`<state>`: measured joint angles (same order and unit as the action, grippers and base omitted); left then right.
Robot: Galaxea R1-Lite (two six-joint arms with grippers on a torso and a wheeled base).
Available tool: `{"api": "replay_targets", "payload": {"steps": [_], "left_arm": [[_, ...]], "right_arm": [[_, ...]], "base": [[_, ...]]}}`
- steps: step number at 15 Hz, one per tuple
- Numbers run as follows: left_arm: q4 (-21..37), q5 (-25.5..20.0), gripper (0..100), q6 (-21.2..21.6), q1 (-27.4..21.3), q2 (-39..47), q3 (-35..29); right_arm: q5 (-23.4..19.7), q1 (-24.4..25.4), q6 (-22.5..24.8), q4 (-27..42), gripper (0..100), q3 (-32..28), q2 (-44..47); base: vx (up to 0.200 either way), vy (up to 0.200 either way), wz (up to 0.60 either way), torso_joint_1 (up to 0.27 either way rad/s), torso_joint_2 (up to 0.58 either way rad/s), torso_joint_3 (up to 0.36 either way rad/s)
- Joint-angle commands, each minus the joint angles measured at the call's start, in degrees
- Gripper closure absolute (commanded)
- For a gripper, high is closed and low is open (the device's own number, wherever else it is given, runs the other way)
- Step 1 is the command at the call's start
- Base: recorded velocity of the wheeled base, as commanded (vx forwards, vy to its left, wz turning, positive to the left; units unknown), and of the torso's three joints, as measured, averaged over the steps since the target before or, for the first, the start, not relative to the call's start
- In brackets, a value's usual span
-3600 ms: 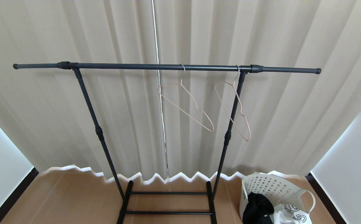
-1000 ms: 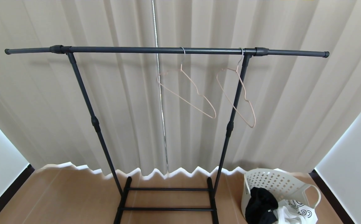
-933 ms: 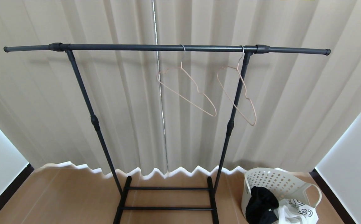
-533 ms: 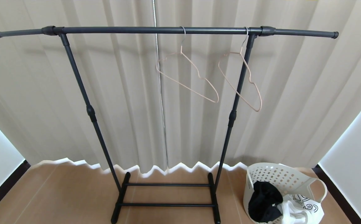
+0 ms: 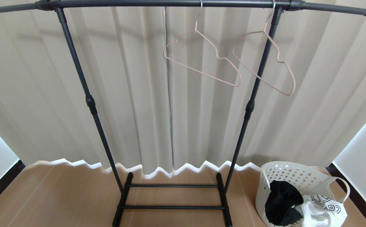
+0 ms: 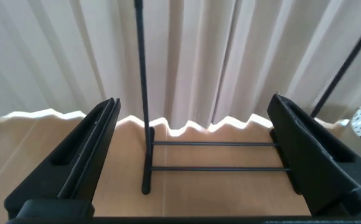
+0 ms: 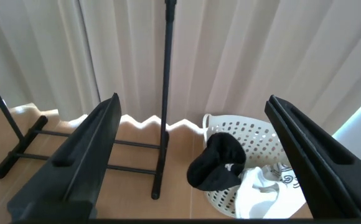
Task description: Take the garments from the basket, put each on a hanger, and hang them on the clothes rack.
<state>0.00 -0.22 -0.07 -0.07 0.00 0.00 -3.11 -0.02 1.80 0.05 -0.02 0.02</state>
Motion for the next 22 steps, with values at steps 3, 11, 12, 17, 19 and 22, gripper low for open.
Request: {"api": "replay_targets", "payload": {"steps": [3,11,12,17,19,22], "left_arm": [[0.0,-0.1,0,0.1,0.1,0.0,0.0],[0.0,-0.1,0,0.0,0.1,0.0,0.0],[0.0,-0.1,0,0.0,0.1,0.0,0.0],[0.0,-0.1,0,0.1,0.1,0.0,-0.1],[0.0,-0.1,0,0.0,0.1,0.0,-0.1],[0.0,0.0,0,0.0,0.1,0.0,-0.1]], "right_arm": [[0.0,0.1,0.1,0.0,0,0.0,0.1],[0.0,0.1,0.0,0.0,0,0.0,0.1],[0.0,0.1,0.0,0.0,0,0.0,0.1],[0.1,0.1,-0.1,0.0,0,-0.1,0.1],[0.1,0.1,-0.2,0.0,0,0.0,0.1],[0.1,0.1,-0.2,0.0,0,-0.1,0.1]], "base": [[0.0,0.0,0.0,-0.142,0.49,0.323],[0.0,0.0,-0.37,-0.052,0.2,0.143],[0.0,0.0,-0.6,0.012,0.01,-0.007],[0.0,-0.04,-0.36,-0.003,0.0,-0.003],[0.0,-0.2,0.0,0.0,0.0,0.01],[0.067,0.0,0.0,-0.002,0.0,-0.001]]}}
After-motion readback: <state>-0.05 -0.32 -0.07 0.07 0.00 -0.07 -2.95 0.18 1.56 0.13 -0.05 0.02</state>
